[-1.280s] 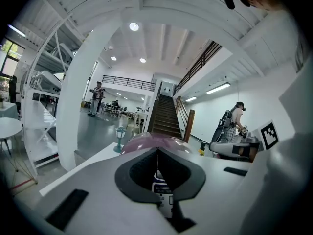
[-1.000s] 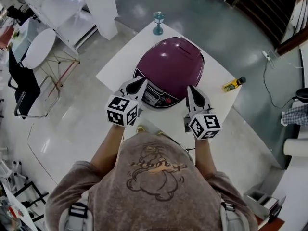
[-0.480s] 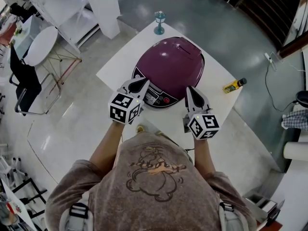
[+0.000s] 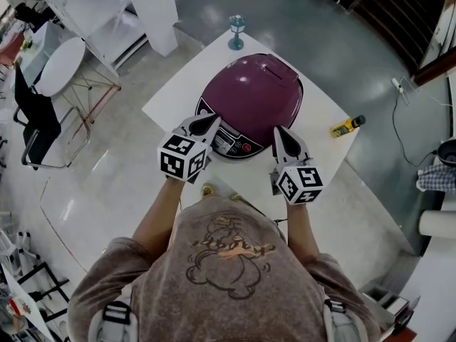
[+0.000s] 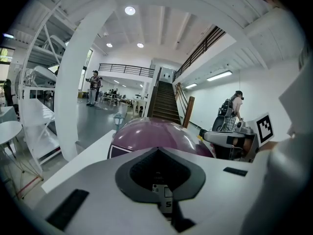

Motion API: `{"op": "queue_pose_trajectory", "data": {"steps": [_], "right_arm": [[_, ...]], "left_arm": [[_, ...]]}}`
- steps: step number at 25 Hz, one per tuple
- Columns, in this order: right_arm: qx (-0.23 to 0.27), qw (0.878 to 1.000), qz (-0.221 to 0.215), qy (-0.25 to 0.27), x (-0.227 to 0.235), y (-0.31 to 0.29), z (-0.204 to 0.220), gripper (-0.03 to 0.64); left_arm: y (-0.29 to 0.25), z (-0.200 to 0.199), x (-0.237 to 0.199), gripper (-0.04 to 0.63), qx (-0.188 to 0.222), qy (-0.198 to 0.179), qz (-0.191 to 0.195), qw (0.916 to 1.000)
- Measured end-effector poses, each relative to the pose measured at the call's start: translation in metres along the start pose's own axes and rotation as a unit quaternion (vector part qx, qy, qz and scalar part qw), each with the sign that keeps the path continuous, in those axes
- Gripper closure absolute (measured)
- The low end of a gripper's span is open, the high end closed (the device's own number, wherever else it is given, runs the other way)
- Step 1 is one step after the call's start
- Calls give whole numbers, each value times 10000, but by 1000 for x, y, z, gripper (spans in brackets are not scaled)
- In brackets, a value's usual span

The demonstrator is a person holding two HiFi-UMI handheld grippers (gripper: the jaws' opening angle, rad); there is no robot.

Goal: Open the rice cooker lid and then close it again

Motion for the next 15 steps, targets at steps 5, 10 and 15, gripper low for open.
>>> {"op": "queue_pose_trajectory", "data": {"steps": [5,10,15], "right_arm": [[-90,9999,69,-36,3,0,2,614],[-226,9997,12,23,0,-3,6,614],[-80,10000,-56,-15,-1,-2,3,614]], "left_arm": [[0,-1,0,575,-111,-42,30,9999],[0,-2,0,575,-209,-92,40,9997],[0,-2,1,575,-218,-167,20,9996]]}}
Point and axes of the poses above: the fingertips, and each gripper's own axes: y backward along the fingers, x to its right, z out of its underside, the point moved 9 cm from there along y, backward along the fingers, and after that the axes turned 3 degrees about -y, right-handed, at the moved point
